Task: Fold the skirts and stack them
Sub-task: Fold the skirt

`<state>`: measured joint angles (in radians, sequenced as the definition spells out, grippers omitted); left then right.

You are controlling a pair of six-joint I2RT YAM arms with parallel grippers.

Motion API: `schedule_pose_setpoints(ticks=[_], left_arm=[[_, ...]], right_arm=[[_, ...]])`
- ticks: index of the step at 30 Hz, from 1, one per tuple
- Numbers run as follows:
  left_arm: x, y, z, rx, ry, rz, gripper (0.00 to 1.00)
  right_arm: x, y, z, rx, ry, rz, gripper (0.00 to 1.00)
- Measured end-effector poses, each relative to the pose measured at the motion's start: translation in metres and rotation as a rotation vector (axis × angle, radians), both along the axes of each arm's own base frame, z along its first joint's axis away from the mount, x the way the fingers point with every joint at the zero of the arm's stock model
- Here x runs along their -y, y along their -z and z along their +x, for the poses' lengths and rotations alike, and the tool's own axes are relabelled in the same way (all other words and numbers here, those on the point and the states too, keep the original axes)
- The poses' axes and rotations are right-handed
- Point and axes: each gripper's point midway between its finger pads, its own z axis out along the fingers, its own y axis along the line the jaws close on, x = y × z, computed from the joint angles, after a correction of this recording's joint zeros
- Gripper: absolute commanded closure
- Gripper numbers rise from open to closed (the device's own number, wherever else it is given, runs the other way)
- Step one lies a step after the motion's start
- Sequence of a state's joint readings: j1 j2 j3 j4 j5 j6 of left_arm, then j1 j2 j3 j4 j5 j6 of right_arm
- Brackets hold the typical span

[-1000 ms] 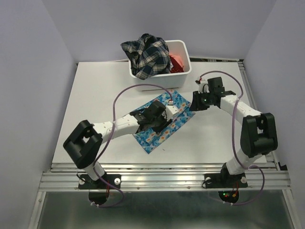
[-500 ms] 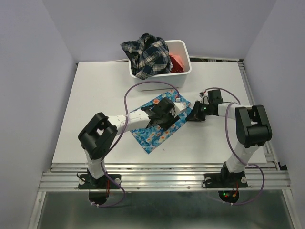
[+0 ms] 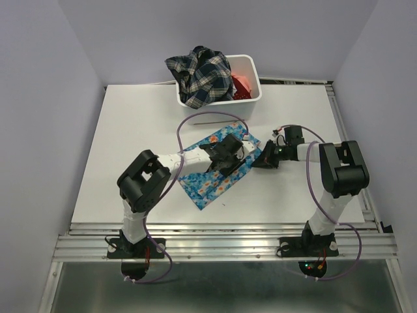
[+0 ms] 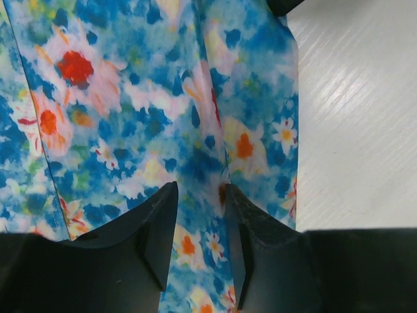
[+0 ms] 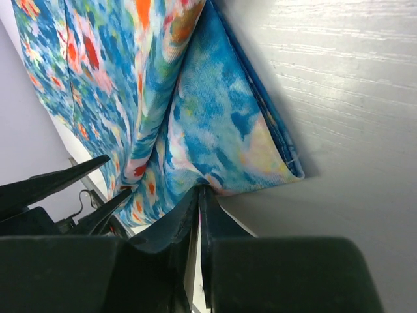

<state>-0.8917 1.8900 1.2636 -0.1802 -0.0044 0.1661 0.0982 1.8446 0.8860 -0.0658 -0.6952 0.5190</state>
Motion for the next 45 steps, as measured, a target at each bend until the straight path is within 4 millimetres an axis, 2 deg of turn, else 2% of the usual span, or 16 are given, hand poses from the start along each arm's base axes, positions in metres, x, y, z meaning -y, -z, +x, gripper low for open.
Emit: schedule_pose_setpoints(ticks=[1, 3, 4, 5, 7, 8, 11, 17, 27, 34, 40, 45], left_arm=[[-0.001, 0.002, 0.0, -0.003, -0.002, 0.007, 0.51], [-0.002, 0.004, -0.001, -0.007, -0.003, 0.014, 0.58], [-0.003, 0.004, -0.001, -0.008, -0.003, 0.016, 0.63], [-0.003, 0.004, -0.001, -0.008, -0.003, 0.016, 0.72], [-0.002, 0.004, -0.002, -0.008, -0.001, 0.017, 0.82], [-0.002, 0.004, -0.003, -0.009, 0.0, 0.017, 0.9], [-0.002, 0.004, -0.003, -0.009, 0.005, 0.018, 1.0], [-0.003, 0.001, -0.01, -0.026, 0.024, 0.014, 1.0], [-0.011, -0.038, -0.023, -0.014, 0.049, -0.039, 1.0], [-0.01, -0.034, -0.036, -0.06, 0.081, -0.031, 1.0], [-0.002, -0.015, -0.052, -0.121, 0.128, -0.01, 1.0], [0.002, -0.012, -0.057, -0.145, 0.143, -0.01, 1.0]], right_arm=[[0.0, 0.0, 0.0, -0.001, 0.001, 0.003, 0.91], [-0.001, 0.001, 0.0, -0.003, 0.002, 0.006, 0.92], [-0.001, 0.001, 0.0, -0.003, 0.004, 0.007, 0.92], [-0.001, 0.001, 0.0, -0.004, 0.005, 0.008, 0.92], [-0.001, 0.001, 0.0, -0.005, 0.006, 0.008, 0.92], [-0.001, 0.001, -0.001, -0.006, 0.007, 0.008, 0.92], [-0.001, 0.002, -0.001, -0.007, 0.011, 0.01, 0.92], [-0.001, 0.002, -0.001, -0.01, 0.017, 0.014, 0.92], [-0.001, 0.002, -0.001, -0.011, 0.017, 0.014, 0.92], [-0.001, 0.002, -0.002, -0.011, 0.017, 0.014, 0.93], [0.0, 0.002, -0.002, -0.006, 0.018, 0.013, 0.93], [-0.001, 0.002, -0.002, -0.005, 0.018, 0.013, 0.92]])
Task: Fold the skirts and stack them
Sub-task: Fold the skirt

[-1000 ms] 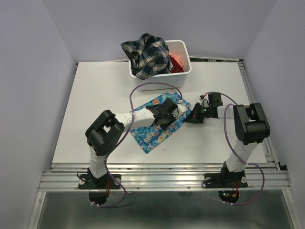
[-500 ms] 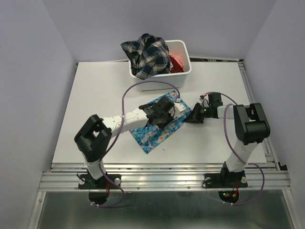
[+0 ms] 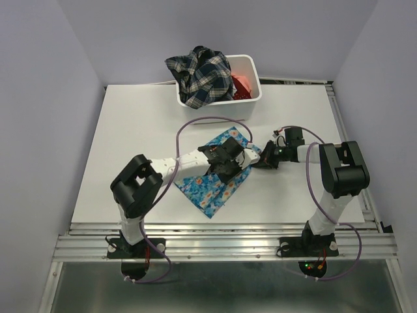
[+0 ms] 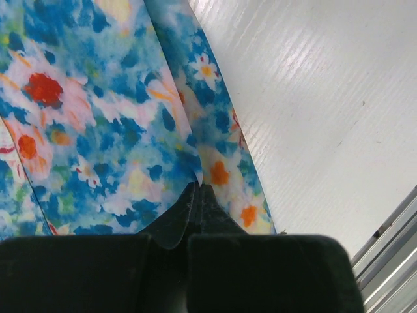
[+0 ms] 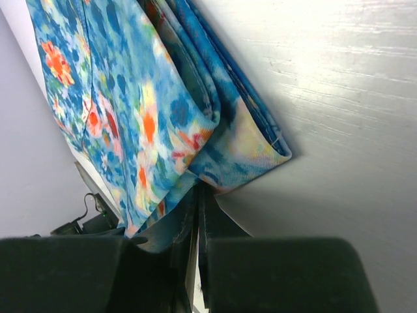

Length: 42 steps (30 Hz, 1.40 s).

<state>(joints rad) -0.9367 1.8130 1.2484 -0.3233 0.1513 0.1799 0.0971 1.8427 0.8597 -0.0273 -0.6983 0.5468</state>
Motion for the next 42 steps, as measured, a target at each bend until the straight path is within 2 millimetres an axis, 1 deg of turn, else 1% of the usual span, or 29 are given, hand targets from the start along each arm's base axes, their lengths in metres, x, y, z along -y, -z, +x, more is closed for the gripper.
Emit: schedule_pose_setpoints(ticks=[3, 4, 8, 11, 15, 17, 19, 22, 24, 27, 29, 34, 38, 42], left_arm=[[0.004, 0.0, 0.0, -0.01, 0.001, -0.008, 1.0], [0.004, 0.002, 0.0, -0.015, 0.002, -0.007, 1.0], [0.005, 0.017, -0.002, -0.041, 0.004, 0.012, 1.0], [0.004, 0.032, -0.003, -0.076, -0.008, 0.029, 1.0], [0.01, 0.029, 0.001, -0.091, -0.023, -0.002, 1.0], [0.016, 0.03, 0.004, -0.101, -0.028, -0.021, 1.0], [0.02, 0.032, 0.005, -0.113, -0.031, -0.03, 1.0], [0.026, 0.031, 0.005, -0.128, -0.037, -0.052, 1.0], [0.026, 0.031, 0.007, -0.137, -0.048, -0.059, 1.0], [0.027, 0.031, 0.01, -0.153, -0.065, -0.068, 1.0], [0.03, 0.031, 0.015, -0.16, -0.075, -0.076, 1.0], [0.04, 0.03, 0.029, -0.167, -0.096, -0.102, 1.0], [0.04, 0.03, 0.032, -0.169, -0.102, -0.105, 1.0], [0.04, 0.03, 0.032, -0.169, -0.102, -0.105, 1.0]], right_arm=[[0.0, 0.0, 0.0, 0.002, -0.001, -0.001, 0.85], [0.0, 0.0, 0.0, 0.004, -0.003, -0.002, 0.81], [0.006, -0.003, -0.004, 0.005, -0.01, -0.048, 0.71], [0.012, -0.009, -0.009, 0.005, -0.011, -0.083, 0.7], [0.026, -0.021, -0.018, -0.004, 0.002, -0.137, 0.76], [0.029, -0.025, -0.022, -0.015, 0.0, -0.144, 0.79], [0.029, -0.024, -0.028, -0.038, -0.013, -0.139, 0.8], [0.024, -0.021, -0.038, -0.091, -0.026, -0.103, 0.8], [0.02, -0.019, -0.044, -0.119, -0.023, -0.07, 0.81], [0.015, -0.019, -0.051, -0.156, -0.015, -0.032, 0.85], [0.012, -0.022, -0.05, -0.165, -0.001, -0.005, 0.89], [-0.002, -0.027, -0.049, -0.172, 0.018, 0.064, 0.95], [-0.02, -0.029, -0.055, -0.182, -0.008, 0.095, 0.98], [-0.029, -0.029, -0.058, -0.182, -0.026, 0.1, 0.99]])
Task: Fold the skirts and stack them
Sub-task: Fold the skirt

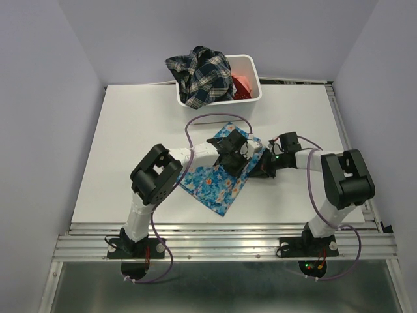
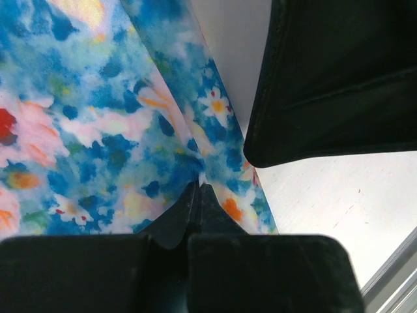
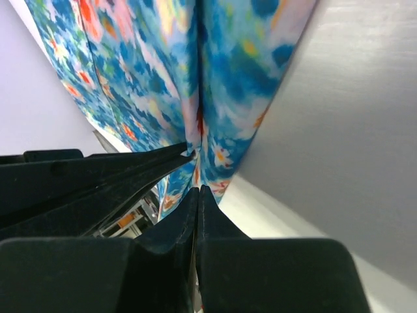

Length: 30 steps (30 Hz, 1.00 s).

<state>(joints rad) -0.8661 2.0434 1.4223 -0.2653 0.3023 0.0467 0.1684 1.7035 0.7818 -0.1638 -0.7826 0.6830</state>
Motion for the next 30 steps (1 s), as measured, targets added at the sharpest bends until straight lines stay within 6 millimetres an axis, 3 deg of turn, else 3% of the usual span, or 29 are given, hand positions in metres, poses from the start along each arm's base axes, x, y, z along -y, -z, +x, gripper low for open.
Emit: schedule_pose_setpoints(ticks=[7, 14, 25, 30], left_arm=[[0.0, 0.0, 0.0, -0.002, -0.003, 0.0, 1.0], [-0.005, -0.005, -0.005, -0.007, -0.01, -0.004, 1.0], [-0.01, -0.041, -0.008, 0.033, -0.019, -0.047, 1.0], [-0.008, -0.044, -0.012, 0.019, -0.012, -0.062, 1.0]], right_arm=[[-0.006, 0.02, -0.001, -0.044, -0.002, -0.012, 0.99], [-0.011, 0.026, -0.001, -0.043, -0.015, -0.01, 0.99], [-0.014, 0.029, -0.003, -0.046, -0.024, -0.012, 0.99], [-0.014, 0.029, -0.003, -0.045, -0.024, -0.012, 0.99]])
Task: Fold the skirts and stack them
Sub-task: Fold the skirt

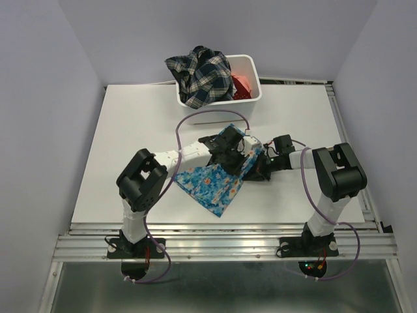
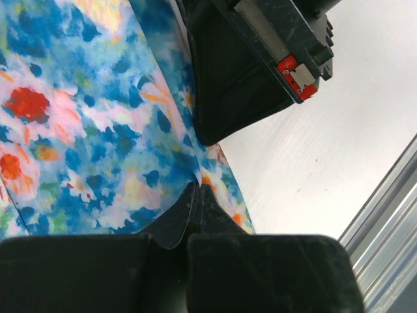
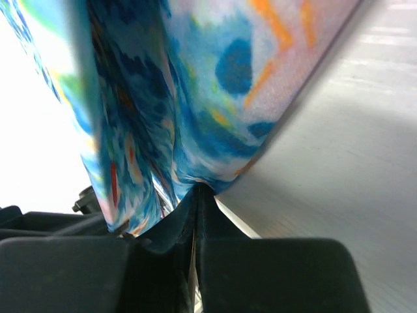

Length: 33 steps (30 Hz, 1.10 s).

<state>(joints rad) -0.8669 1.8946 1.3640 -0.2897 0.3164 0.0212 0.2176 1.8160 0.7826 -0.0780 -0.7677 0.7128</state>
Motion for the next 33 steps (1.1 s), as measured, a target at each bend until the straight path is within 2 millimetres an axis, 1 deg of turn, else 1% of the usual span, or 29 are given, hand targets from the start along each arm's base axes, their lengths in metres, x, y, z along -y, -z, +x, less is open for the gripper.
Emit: schedule_pose_setpoints(ticks=[12, 16, 18, 19, 20, 25, 26, 29, 31, 32, 33], left_arm=[[0.014, 0.0, -0.023, -0.045, 0.048, -0.023, 1.0], [0.015, 0.015, -0.024, -0.068, 0.04, -0.004, 1.0], [0.014, 0.029, -0.023, -0.086, 0.033, 0.018, 1.0], [0.012, 0.039, -0.021, -0.099, 0.026, 0.032, 1.0], [0.011, 0.044, -0.021, -0.106, 0.023, 0.039, 1.0], [0.012, 0.045, -0.013, -0.126, 0.007, 0.009, 1.0], [0.012, 0.045, -0.012, -0.124, 0.006, 0.005, 1.0], [0.013, 0.046, -0.011, -0.127, 0.009, -0.01, 0.95], [0.013, 0.046, -0.011, -0.127, 0.012, -0.023, 0.9], [0.013, 0.046, -0.012, -0.126, 0.013, -0.029, 0.88], [0.013, 0.046, -0.012, -0.124, 0.014, -0.034, 0.85]], right_arm=[[0.0, 0.0, 0.0, 0.002, 0.0, -0.002, 0.99], [0.0, 0.0, 0.001, 0.006, 0.003, -0.006, 0.99], [0.001, -0.001, 0.001, 0.008, 0.004, -0.011, 0.99], [0.002, -0.001, 0.001, 0.01, 0.004, -0.018, 0.96], [0.002, -0.001, 0.0, 0.013, 0.0, -0.023, 0.95], [0.007, -0.007, -0.002, 0.032, -0.041, -0.068, 0.95], [0.01, -0.009, 0.0, 0.04, -0.052, -0.084, 0.96], [0.023, -0.018, 0.008, 0.067, -0.093, -0.128, 0.94], [0.035, -0.028, 0.019, 0.107, -0.091, -0.143, 0.91], [0.042, -0.032, 0.024, 0.125, -0.085, -0.152, 0.86], [0.047, -0.037, 0.027, 0.145, -0.084, -0.16, 0.84]])
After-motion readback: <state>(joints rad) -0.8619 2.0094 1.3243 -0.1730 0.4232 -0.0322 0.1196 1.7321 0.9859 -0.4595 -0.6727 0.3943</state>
